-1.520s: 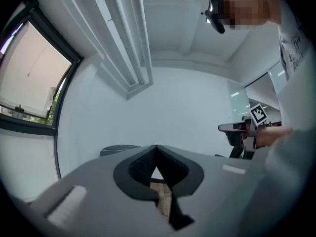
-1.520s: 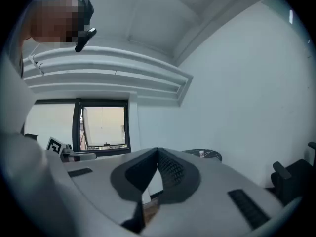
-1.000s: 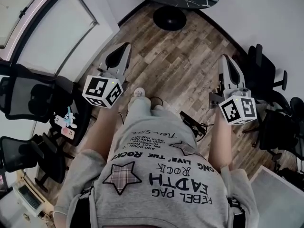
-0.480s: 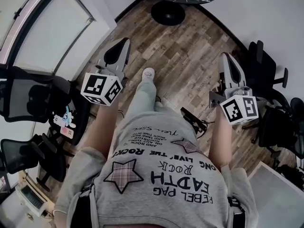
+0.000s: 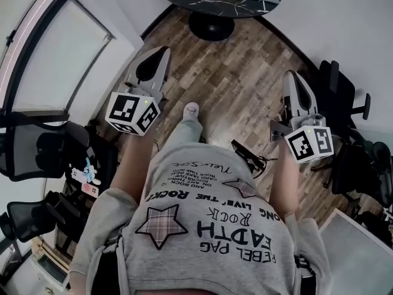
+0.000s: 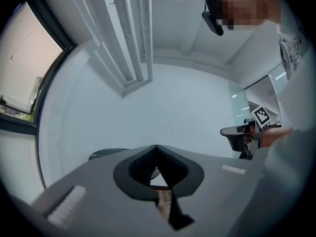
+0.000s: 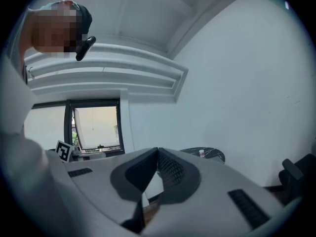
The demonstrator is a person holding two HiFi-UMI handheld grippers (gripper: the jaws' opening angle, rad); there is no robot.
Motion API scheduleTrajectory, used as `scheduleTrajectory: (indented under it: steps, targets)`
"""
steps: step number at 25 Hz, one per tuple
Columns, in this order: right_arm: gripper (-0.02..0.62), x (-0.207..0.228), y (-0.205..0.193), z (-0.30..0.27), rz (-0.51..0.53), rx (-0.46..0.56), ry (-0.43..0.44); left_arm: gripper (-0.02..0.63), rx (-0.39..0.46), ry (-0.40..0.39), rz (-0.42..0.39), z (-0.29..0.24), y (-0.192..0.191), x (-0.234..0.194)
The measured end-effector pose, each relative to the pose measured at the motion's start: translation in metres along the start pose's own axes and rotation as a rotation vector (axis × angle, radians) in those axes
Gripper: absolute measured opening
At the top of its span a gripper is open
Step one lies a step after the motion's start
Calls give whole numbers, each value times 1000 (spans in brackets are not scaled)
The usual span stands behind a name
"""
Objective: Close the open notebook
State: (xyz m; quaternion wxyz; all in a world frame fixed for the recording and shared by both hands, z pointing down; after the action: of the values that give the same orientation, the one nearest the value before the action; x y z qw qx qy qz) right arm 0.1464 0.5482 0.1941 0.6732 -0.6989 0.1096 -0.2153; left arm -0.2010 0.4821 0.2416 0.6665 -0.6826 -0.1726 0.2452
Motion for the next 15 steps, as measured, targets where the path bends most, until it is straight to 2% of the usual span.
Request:
scheduleTrajectory:
  steps: [7, 15]
  targets:
    - [12, 27, 6, -72, -16, -10, -15, 9, -7, -31, 8, -73, 11, -49]
    - [12, 46, 5, -137, -31, -22, -60, 9, -33, -71, 33, -134, 8, -103]
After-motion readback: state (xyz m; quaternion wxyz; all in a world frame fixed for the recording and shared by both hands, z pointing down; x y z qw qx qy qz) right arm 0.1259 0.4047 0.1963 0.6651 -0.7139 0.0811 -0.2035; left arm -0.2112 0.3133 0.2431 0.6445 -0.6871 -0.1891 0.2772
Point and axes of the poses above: the fingertips, and each gripper's own axes: z backward along the fingers, x to its right, y out of its top, the point moved 8 cm from there along z, backward along the fingers, and after that the axes turned 3 degrees about y, right-handed, at the moved point
